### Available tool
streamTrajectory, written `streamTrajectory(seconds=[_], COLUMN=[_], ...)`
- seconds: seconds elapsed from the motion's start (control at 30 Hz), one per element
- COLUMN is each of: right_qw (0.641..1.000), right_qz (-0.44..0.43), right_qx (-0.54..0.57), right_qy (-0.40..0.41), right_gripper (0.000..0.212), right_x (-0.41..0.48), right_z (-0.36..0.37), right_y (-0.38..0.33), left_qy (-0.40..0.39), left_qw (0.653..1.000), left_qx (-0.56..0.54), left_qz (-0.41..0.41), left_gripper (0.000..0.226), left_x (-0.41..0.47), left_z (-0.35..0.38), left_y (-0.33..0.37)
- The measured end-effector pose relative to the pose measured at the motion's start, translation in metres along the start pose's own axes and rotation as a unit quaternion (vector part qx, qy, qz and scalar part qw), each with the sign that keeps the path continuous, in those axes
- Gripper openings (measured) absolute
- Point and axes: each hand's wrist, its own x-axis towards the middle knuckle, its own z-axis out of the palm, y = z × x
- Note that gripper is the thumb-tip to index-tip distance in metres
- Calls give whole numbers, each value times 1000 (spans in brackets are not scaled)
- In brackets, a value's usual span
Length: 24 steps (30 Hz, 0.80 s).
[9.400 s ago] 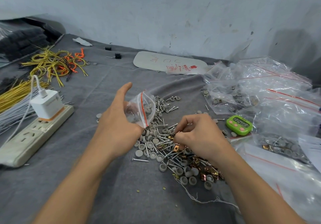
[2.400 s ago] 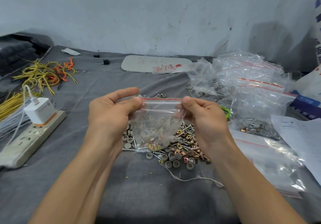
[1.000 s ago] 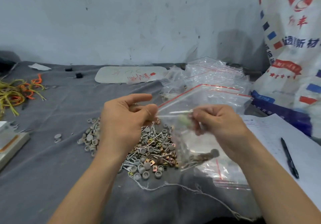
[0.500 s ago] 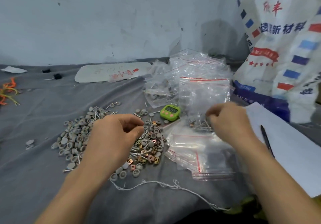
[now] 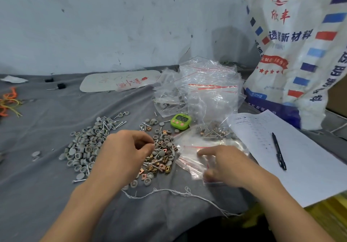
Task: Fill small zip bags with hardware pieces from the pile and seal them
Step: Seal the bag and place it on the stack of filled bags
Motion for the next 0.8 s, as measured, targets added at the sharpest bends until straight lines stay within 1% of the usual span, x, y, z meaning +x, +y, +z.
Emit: streamTrajectory(seconds=[0.1,0.17,0.2,0.23,0.3,0.33,0.37,0.4,0.43,0.47,0.5,0.53,0.6,0.63,0.67,0.73,0.8], right_qw=[997,995,993,990,973,952,914,856,789,724,670,633,596,583,569,536,509], right_qz=[48,60,61,59,61,66,71,76,80,78,67,53,18,2,-8,-28,-48], right_qx=[34,44,69,102,186,257,356,473,582,669,731,770,803,810,819,836,848], right_qy=[54,66,71,79,119,154,183,192,179,147,105,59,-26,-56,-78,-114,-139], right_gripper=[23,11,13,19,27,27,26,25,23,19,19,21,24,25,25,24,24], right_x=[5,11,14,17,19,20,21,21,21,21,20,20,21,21,22,24,27], right_z=[4,2,2,0,-5,-9,-13,-17,-21,-24,-26,-26,-25,-26,-26,-28,-30], right_y=[0,4,6,7,3,-3,-10,-19,-28,-36,-44,-50,-66,-74,-81,-90,-95], left_qy=[-7,-11,-11,-11,-12,-12,-11,-12,-11,-12,-20,-33,-73,-90,-107,-140,-191], left_qw=[1000,1000,1000,1000,1000,1000,1000,1000,1000,999,999,997,986,973,955,903,840], left_qx=[-12,-15,-14,-16,-18,-18,-21,-23,-22,-23,-36,-61,-137,-185,-241,-356,-460], left_qz=[-6,-7,-8,-8,-11,-12,-14,-16,-17,-19,-23,-31,-67,-100,-136,-195,-215], left_gripper=[11,12,13,13,13,11,9,5,3,13,27,43,76,85,89,87,76], left_x=[-2,-5,-6,-6,-6,-6,-6,-5,-4,-4,-3,-4,-4,-4,-4,-2,0], left_z=[-5,-10,-13,-16,-23,-25,-27,-28,-28,-28,-26,-23,-20,-19,-20,-24,-31], left_y=[-1,-2,-3,-4,-6,-7,-9,-10,-11,-12,-14,-14,-12,-11,-8,-7,-11])
